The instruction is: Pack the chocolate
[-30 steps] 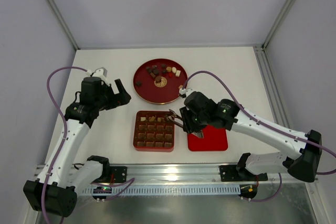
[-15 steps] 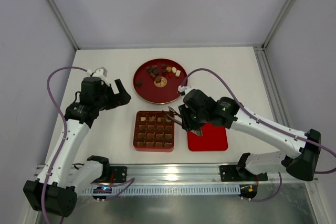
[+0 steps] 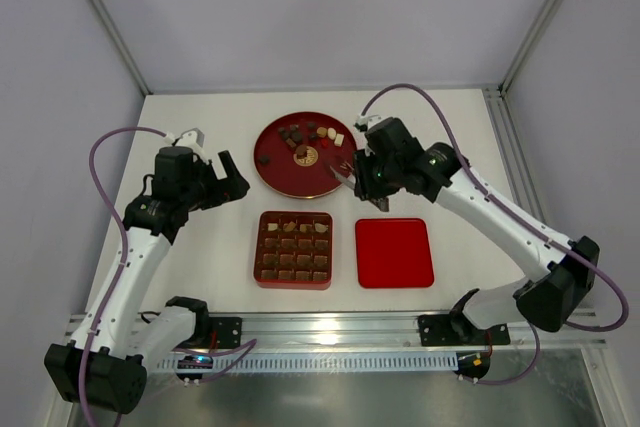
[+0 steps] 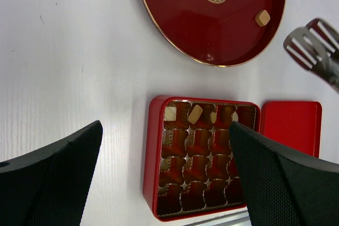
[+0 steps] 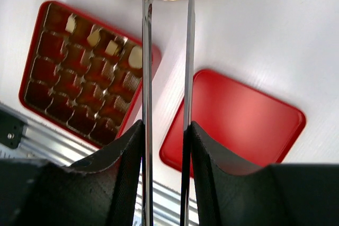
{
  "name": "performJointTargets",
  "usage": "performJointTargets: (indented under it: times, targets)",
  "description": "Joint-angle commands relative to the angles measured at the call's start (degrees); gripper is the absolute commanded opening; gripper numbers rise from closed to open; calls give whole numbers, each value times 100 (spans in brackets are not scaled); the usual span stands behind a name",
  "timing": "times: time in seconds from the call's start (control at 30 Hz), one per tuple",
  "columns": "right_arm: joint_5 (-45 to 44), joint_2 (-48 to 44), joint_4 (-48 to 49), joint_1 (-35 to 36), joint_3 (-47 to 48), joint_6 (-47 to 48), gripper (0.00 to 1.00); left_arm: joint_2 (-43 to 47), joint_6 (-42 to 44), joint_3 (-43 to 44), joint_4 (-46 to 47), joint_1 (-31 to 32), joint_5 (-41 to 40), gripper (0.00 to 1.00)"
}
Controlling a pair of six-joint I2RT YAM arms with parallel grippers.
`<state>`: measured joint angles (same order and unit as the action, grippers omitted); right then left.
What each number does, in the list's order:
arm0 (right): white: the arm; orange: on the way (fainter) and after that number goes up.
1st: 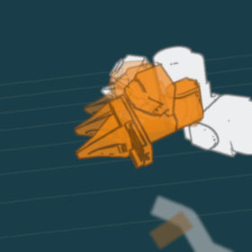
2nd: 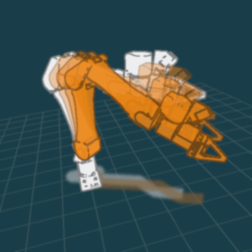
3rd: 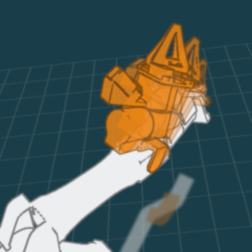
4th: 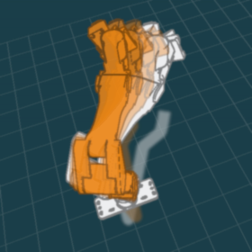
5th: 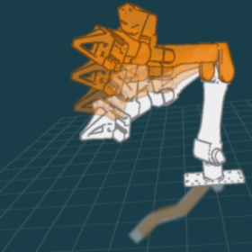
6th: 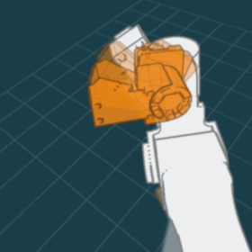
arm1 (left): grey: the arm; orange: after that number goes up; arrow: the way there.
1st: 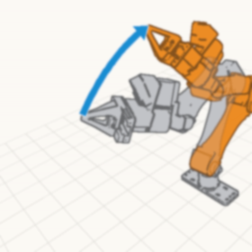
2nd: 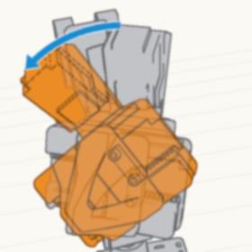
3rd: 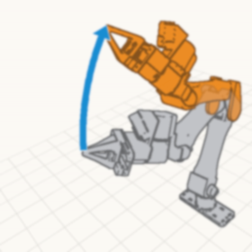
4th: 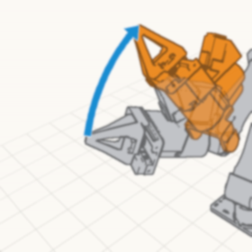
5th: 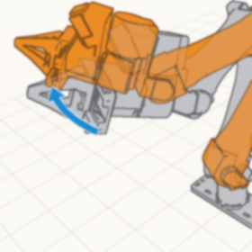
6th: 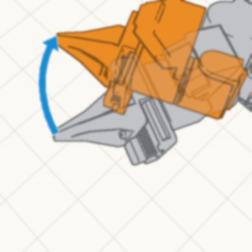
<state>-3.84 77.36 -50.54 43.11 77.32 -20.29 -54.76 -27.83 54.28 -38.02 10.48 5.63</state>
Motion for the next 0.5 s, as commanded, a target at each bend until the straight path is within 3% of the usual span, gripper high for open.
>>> performJointTargets:
  times: [0.0, 0.2, 0.47]
  targets:
    - [111, 462, 273, -373, 590, 500, 41, 10, 68, -5, 49, -2, 79, 100]
    - [304, 1384, 335, -1032, 1258, 807, 41, -17, 68, 3, 67, -2, 105, 100]
    - [313, 2686, 335, -1323, 2401, 878, 40, 1, 76, -5, 75, -2, 96, 99]
